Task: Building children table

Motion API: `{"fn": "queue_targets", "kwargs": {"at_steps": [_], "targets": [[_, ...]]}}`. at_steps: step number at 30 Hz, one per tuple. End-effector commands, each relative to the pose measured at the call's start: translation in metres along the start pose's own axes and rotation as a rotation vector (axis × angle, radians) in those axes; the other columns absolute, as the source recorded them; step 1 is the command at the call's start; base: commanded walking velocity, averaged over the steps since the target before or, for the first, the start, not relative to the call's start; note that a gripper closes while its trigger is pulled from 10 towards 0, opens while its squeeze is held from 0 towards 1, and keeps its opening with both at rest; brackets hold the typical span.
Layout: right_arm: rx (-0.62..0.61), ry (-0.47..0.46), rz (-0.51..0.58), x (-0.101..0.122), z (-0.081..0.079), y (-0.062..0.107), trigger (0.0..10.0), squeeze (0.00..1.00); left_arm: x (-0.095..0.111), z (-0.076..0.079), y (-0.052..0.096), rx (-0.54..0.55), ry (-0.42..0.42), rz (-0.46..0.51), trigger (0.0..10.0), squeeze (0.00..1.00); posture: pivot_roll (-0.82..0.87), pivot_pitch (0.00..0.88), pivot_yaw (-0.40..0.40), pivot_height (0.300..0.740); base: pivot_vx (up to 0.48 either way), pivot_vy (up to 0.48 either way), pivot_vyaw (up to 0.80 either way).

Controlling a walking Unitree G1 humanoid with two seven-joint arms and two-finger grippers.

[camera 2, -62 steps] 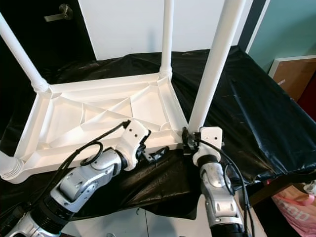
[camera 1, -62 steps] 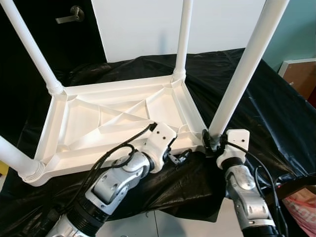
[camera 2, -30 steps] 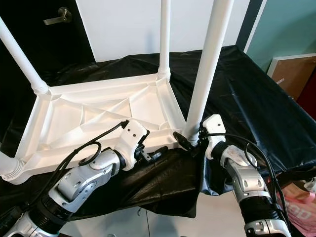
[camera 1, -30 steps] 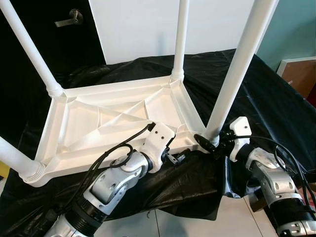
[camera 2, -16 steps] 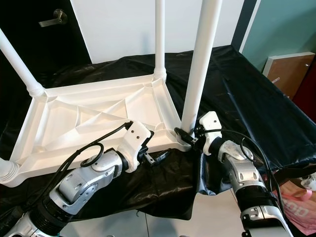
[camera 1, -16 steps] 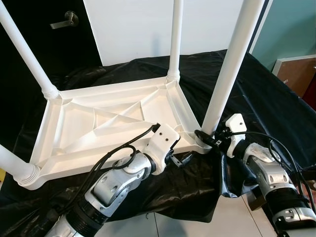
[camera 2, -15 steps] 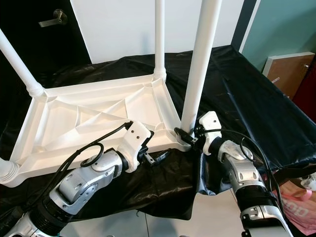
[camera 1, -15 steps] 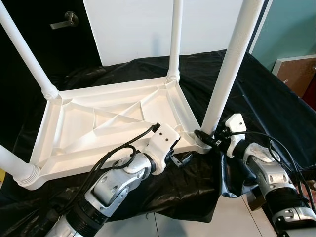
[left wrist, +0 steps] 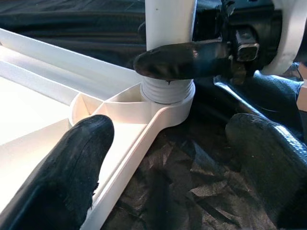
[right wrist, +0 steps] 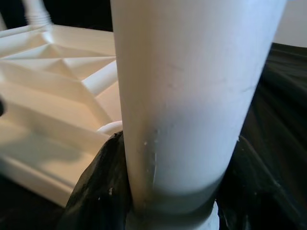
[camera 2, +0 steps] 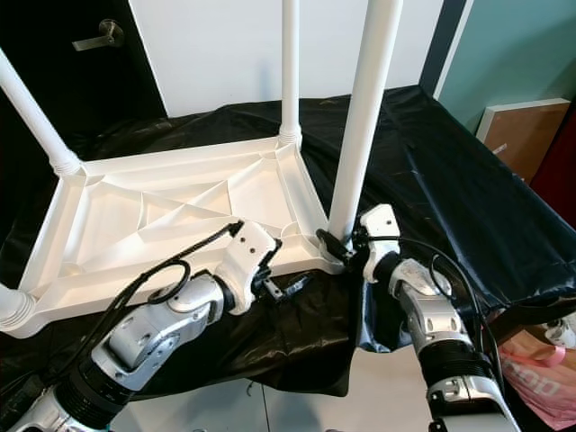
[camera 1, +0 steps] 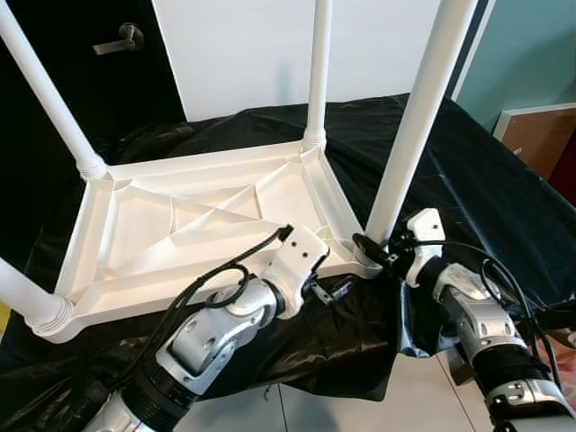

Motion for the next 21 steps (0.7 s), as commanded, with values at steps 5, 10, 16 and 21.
{"fn": "queue_targets", "kwargs": {"at_steps": [5,10,16,21], "targets": [[-0.153,-0.035,0.028,-0.009,-0.003,-0.001,10.0,0.00,0.003,0.009,0.000,-0.136,-0.012,0.032,10.0,0.00,-0.11,0.013,-0.017,0.740,0.000,0.000,0.00],[-0.343,-0.072,0.049,-0.014,-0.001,0.000,10.0,0.00,0.000,0.008,0.004,-0.131,-0.011,0.019,10.0,0.00,-0.08,0.008,-0.013,0.740,0.000,0.000,0.00],[-0.423,-0.106,0.066,-0.019,-0.005,0.001,10.0,0.00,-0.001,0.004,0.007,-0.111,-0.017,0.010,10.0,0.00,-0.04,0.000,-0.027,0.740,0.000,0.000,0.00],[-0.549,-0.108,0.070,-0.024,-0.007,0.004,10.0,0.00,-0.003,0.001,0.011,-0.085,-0.012,-0.001,10.0,0.00,-0.01,0.001,-0.049,0.740,0.000,0.000,0.00]]}}
Point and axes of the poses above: a point about 5 cm out from each wrist's last joint towards the gripper, its own y axis pointing back from the gripper into the wrist, its own x axis along the axis of the wrist's last joint, z = x × y, the point moved 4 cm from there along -y, pointing out of the wrist towards the gripper, and after that the axes turned 13 degrees about -y, right-handed, at the moved point
